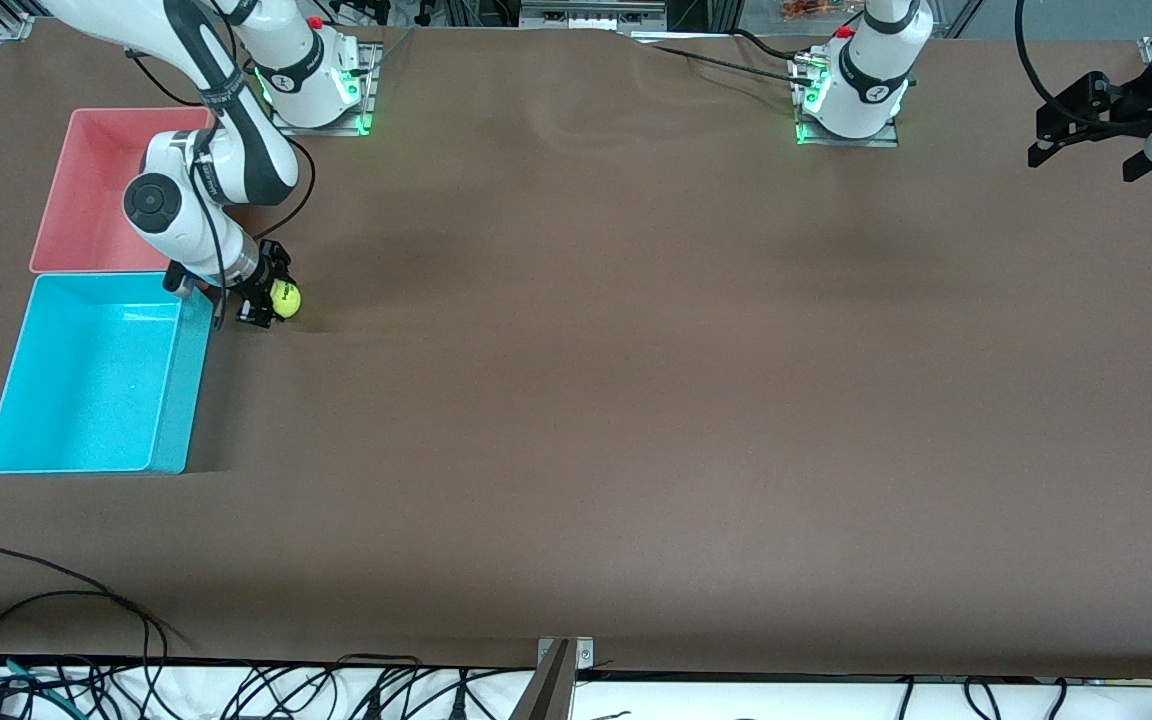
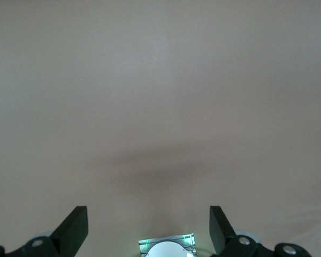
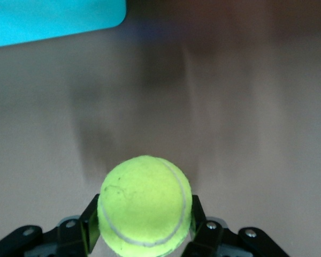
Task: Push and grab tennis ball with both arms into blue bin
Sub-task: 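Grasp the tennis ball with the right gripper and lift it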
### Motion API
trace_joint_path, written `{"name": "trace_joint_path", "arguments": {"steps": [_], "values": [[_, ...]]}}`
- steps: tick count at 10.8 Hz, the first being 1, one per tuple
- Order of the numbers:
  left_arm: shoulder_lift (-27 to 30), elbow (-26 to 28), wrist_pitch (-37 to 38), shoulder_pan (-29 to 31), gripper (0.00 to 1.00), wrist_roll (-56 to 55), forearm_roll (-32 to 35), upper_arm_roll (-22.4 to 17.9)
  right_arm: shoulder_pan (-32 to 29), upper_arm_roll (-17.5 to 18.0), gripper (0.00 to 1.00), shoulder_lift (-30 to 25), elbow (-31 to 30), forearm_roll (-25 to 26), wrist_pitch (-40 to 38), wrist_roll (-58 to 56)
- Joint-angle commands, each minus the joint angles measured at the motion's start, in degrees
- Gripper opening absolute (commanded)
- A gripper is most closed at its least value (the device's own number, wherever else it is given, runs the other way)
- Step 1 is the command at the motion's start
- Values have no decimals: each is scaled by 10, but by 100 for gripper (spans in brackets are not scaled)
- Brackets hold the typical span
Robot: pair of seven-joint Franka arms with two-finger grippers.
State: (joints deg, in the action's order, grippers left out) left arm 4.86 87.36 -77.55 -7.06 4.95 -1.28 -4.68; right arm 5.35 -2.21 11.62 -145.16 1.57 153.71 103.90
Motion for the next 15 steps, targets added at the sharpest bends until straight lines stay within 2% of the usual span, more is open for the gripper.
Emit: {"name": "trace_joint_path", "arguments": {"steps": [1,4,10,11,15], "values": [[-7,-12,9,-2,100,-7,-4,-1,12,-4,18,-33,1,61,-19,19],[-8,-12,9,-4,100,-6,-3,-1,9,-16,18,-48,50,63,-100,18],[-8,-13,9,-3,100,-5,-2,-1,7,-112,18,-66,188,64,-276,-29],[-8,-12,9,-4,100,-5,-2,0,7,-138,18,-67,193,64,-279,-40],[-8,-12,9,-5,100,-5,-2,0,4,-197,18,-45,188,64,-244,-114]]}}
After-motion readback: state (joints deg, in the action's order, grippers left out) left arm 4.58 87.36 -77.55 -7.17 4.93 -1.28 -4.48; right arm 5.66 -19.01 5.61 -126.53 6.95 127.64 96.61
